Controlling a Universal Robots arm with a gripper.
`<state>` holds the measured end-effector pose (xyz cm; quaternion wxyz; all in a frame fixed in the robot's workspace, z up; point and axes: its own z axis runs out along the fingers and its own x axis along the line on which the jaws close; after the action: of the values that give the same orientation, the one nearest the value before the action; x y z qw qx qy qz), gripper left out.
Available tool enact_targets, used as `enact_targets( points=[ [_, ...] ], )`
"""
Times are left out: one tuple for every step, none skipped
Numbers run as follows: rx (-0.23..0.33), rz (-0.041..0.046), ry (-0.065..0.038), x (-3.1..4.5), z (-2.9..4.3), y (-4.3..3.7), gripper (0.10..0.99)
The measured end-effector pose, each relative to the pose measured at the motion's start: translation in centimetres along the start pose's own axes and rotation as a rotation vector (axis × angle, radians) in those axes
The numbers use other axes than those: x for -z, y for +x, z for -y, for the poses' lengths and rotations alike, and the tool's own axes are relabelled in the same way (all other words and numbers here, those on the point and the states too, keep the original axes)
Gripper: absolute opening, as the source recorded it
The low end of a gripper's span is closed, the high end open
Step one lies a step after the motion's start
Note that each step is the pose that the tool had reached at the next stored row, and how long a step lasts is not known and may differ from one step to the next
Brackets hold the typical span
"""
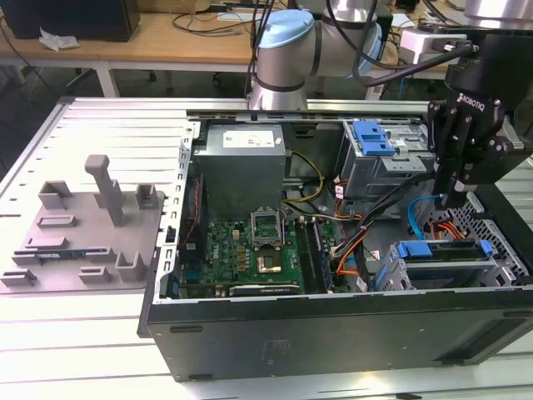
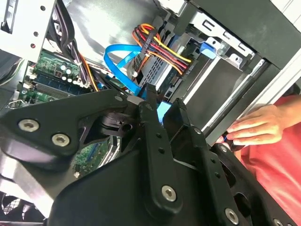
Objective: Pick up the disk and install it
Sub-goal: 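Insert the second disk wire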
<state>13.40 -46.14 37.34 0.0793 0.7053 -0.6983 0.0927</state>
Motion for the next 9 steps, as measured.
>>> enact_targets(
  points=[
    [0.000,0.0000,0.000,-0.02,-0.02,-0.01,0.333],
    [0.000,-0.0001,0.000,-0.05,-0.03,-0.03,0.333],
    [0.000,-0.0003,0.000,-0.06,-0.04,-0.03,0.333],
    [0.000,-0.0002,0.000,-0.08,-0.04,-0.04,0.333],
    [0.000,-0.0002,0.000,-0.08,-0.04,-0.05,0.333],
    [0.000,-0.0002,0.000,-0.08,-0.04,-0.05,0.255],
    [0.000,-0.0002,0.000,-0.08,-0.05,-0.05,0.255],
    [0.000,-0.0001,0.000,-0.09,-0.05,-0.05,0.255],
    [0.000,-0.0002,0.000,-0.09,-0.04,-0.05,0.180]
  ],
)
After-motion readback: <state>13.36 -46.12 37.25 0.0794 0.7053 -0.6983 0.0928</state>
